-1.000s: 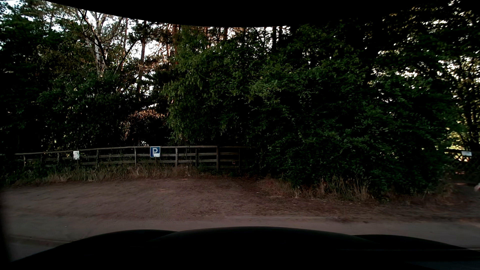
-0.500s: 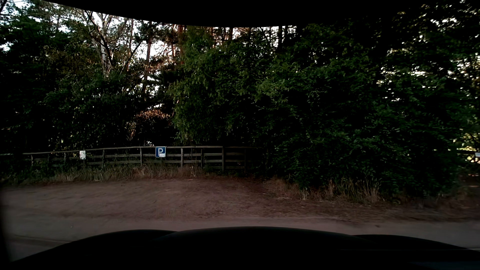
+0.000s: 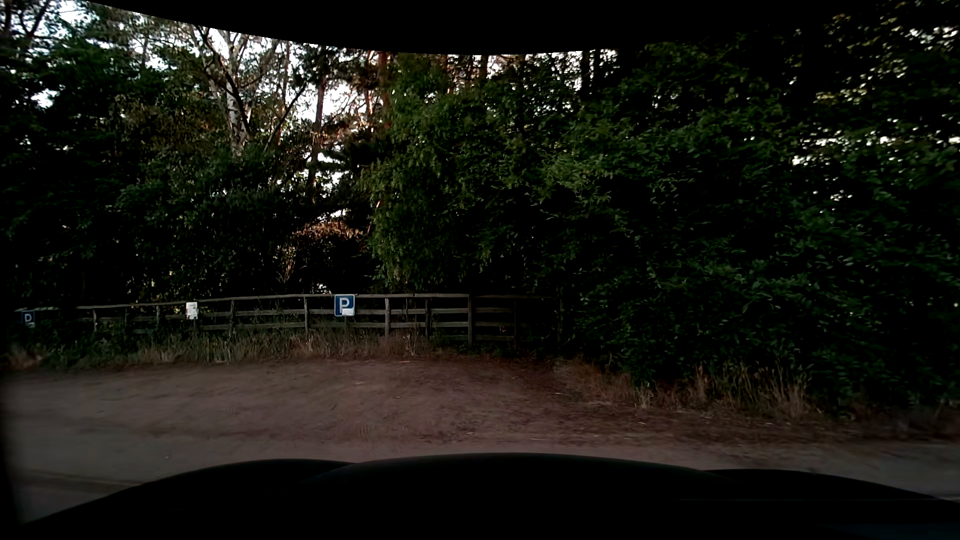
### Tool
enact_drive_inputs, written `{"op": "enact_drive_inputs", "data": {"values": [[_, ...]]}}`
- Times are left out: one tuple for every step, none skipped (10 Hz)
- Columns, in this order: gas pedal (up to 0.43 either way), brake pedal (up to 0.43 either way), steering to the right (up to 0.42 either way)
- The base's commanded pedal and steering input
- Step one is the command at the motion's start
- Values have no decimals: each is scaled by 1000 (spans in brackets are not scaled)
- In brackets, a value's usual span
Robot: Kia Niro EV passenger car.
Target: Follow the waypoints while adhering to traffic rules and regulations
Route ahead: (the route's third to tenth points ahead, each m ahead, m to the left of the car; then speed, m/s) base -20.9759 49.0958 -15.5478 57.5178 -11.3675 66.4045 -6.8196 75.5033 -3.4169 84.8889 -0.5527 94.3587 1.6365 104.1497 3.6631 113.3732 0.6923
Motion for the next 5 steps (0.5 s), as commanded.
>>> {"op": "enact_drive_inputs", "data": {"values": [[138, 0, -865], [150, 0, -864], [157, 0, -863], [157, 0, -863], [157, 0, -863]]}}
